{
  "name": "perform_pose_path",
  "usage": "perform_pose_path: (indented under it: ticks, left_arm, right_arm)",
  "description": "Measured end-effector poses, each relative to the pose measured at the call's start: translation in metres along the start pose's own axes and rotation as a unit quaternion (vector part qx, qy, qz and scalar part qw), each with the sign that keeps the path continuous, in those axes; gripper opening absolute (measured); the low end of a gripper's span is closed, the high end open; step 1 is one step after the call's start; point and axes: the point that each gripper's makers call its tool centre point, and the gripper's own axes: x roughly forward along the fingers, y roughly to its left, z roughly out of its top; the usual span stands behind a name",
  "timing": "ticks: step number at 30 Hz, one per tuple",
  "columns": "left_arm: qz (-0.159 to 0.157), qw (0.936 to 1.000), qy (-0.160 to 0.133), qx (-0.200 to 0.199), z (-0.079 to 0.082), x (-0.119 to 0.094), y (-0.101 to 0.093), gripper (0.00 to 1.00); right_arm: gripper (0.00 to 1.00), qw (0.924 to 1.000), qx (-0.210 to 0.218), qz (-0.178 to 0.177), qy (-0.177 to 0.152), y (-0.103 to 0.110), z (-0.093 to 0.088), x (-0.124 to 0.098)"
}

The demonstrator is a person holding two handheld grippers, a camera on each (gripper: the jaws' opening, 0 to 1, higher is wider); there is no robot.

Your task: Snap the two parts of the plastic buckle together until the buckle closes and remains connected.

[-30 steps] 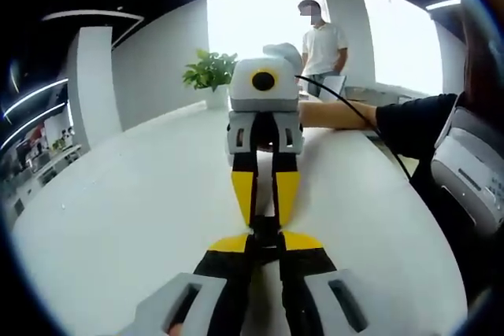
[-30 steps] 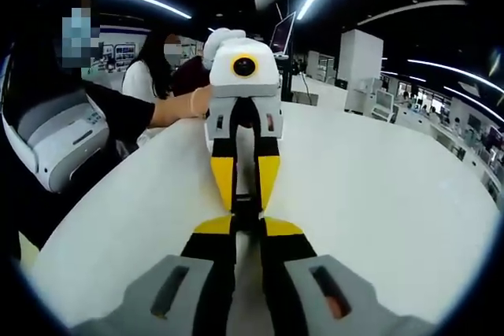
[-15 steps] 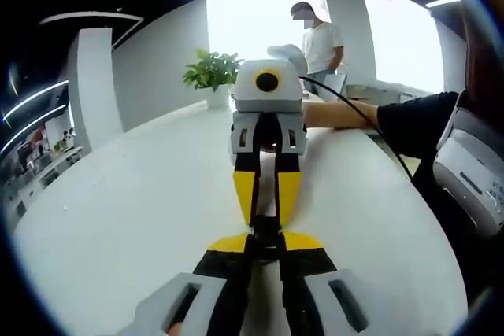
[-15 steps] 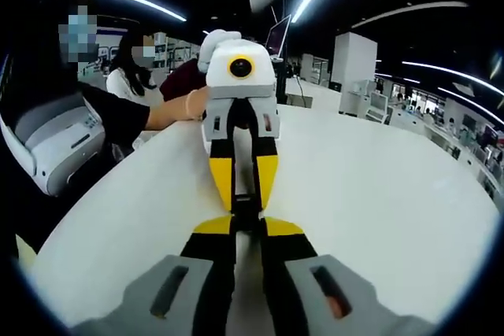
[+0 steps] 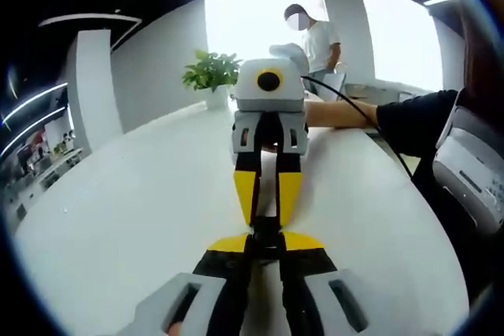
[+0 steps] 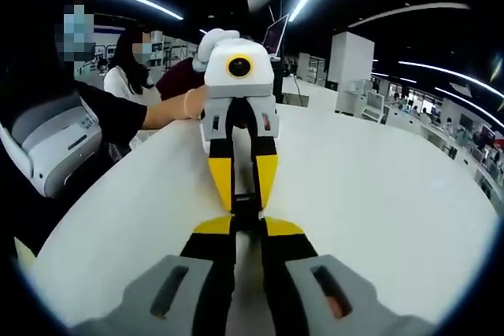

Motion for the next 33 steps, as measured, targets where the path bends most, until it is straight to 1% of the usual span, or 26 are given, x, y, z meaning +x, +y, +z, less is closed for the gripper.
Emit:
perform_pose_path:
  ticks: [7,13,22,25,28,33]
  left_arm:
    - [0.002,0.9999,0.004,0.013,0.001,-0.001,0.0,0.12]
    - [0.001,0.9999,0.003,0.015,0.001,-0.001,-0.001,0.13]
    - [0.011,0.9995,0.004,0.03,0.002,-0.004,0.002,0.13]
    - [0.015,0.9994,0.001,0.03,0.004,-0.006,0.004,0.13]
    - [0.021,0.9993,-0.01,0.029,0.009,-0.01,0.006,0.13]
    - [0.038,0.9987,-0.02,0.027,0.014,-0.014,0.013,0.13]
  right_arm:
    - [0.11,1.0,-0.003,-0.002,0.002,0.0,0.0,0.001]
    - [0.11,1.0,-0.006,-0.004,0.004,0.0,0.001,0.001]
    - [0.11,0.9998,-0.01,-0.015,0.007,-0.004,0.001,0.0]
    - [0.11,0.9997,-0.009,-0.019,0.009,-0.006,0.0,-0.001]
    - [0.11,0.9997,-0.009,-0.022,0.01,-0.008,0.0,-0.001]
    - [0.11,0.9995,-0.009,-0.028,0.009,-0.012,0.002,-0.003]
